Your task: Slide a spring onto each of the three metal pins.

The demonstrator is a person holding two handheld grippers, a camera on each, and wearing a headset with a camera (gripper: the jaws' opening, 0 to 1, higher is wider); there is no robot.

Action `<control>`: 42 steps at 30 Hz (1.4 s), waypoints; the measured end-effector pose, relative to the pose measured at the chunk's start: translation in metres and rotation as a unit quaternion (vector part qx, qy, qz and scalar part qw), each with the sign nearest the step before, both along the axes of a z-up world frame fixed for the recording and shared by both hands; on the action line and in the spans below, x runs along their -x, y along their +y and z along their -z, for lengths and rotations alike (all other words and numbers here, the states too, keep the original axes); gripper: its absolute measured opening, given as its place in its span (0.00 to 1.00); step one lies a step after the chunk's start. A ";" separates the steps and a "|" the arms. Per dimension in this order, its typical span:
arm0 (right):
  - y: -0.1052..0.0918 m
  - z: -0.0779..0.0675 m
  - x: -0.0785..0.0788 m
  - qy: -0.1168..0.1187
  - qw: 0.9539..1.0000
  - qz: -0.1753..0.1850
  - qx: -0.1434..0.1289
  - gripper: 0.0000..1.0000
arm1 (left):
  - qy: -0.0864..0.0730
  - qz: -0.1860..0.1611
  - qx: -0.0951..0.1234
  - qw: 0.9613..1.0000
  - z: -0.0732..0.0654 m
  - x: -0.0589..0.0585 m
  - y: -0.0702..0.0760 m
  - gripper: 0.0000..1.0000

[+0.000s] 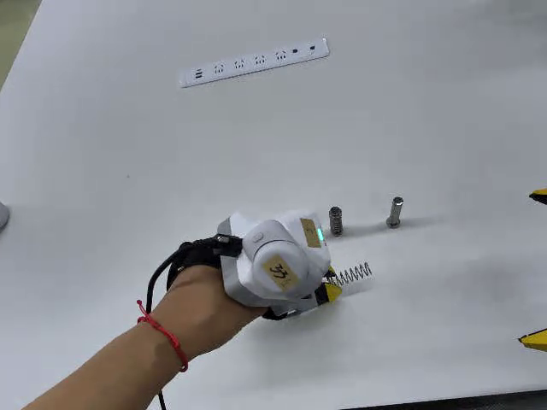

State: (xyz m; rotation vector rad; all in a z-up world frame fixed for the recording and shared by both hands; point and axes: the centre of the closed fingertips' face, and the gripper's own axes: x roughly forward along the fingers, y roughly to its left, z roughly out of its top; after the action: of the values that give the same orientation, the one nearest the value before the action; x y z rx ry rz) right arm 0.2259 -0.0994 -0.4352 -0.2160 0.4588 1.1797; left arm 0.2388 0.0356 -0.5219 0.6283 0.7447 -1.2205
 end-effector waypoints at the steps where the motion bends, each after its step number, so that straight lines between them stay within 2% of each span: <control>1: 0.002 -0.003 -0.001 -0.002 1.000 -0.001 -0.002 0.90 | -0.003 -0.003 0.009 1.000 -0.005 0.000 -0.001 0.10; 5: 0.007 -0.012 -0.002 -0.008 1.000 -0.008 -0.005 0.90 | -0.008 -0.018 0.039 0.999 -0.020 -0.001 -0.003 0.10; 10: 0.015 -0.025 -0.005 -0.015 1.000 -0.017 -0.012 0.89 | -0.014 -0.039 0.080 0.996 -0.042 -0.002 -0.003 0.10; 17: 0.029 -0.049 -0.012 -0.016 0.999 -0.015 -0.047 0.83 | -0.026 -0.064 0.137 0.988 -0.073 -0.002 -0.004 0.10; 19: 0.038 -0.058 -0.014 -0.013 0.998 -0.011 -0.058 0.81 | -0.028 -0.074 0.157 0.984 -0.082 -0.002 -0.005 0.10; 21: 0.046 -0.065 -0.015 0.000 0.998 -0.007 -0.068 0.76 | -0.029 -0.081 0.177 0.980 -0.091 -0.001 -0.006 0.10; 23: 0.054 -0.072 -0.016 -0.003 0.997 -0.006 -0.079 0.72 | -0.029 -0.088 0.193 0.977 -0.099 0.000 -0.007 0.10; 25: 0.062 -0.079 -0.017 0.008 0.996 0.000 -0.094 0.67 | -0.031 -0.093 0.208 0.973 -0.107 0.001 -0.009 0.10; 26: 0.068 -0.083 -0.019 0.021 0.994 0.011 -0.109 0.65 | -0.033 -0.097 0.219 0.970 -0.112 0.001 -0.009 0.10; 28: 0.075 -0.091 -0.022 0.022 0.991 0.015 -0.130 0.60 | -0.035 -0.105 0.236 0.966 -0.120 0.000 -0.010 0.10; 30: 0.082 -0.098 -0.024 0.047 0.985 0.033 -0.160 0.54 | -0.036 -0.113 0.254 0.960 -0.129 0.000 -0.011 0.10; 32: 0.087 -0.099 -0.025 0.055 0.985 0.037 -0.161 0.52 | -0.038 -0.119 0.272 0.954 -0.136 0.000 -0.012 0.10; 36: 0.097 -0.100 -0.030 0.081 0.977 0.062 -0.186 0.41 | -0.036 -0.127 0.301 0.944 -0.148 0.002 -0.014 0.10; 39: 0.105 -0.099 -0.028 0.099 0.973 0.063 -0.197 0.35 | -0.037 -0.130 0.317 0.939 -0.155 0.002 -0.015 0.10; 42: 0.110 -0.098 -0.026 0.104 0.972 0.064 -0.199 0.31 | -0.039 -0.133 0.330 0.934 -0.162 0.002 -0.016 0.10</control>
State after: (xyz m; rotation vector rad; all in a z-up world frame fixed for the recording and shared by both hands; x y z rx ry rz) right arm 0.2520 0.0104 -0.3373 0.2817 0.4016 1.1462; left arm 0.2368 0.0195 -0.3601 0.0145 0.3002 -1.0950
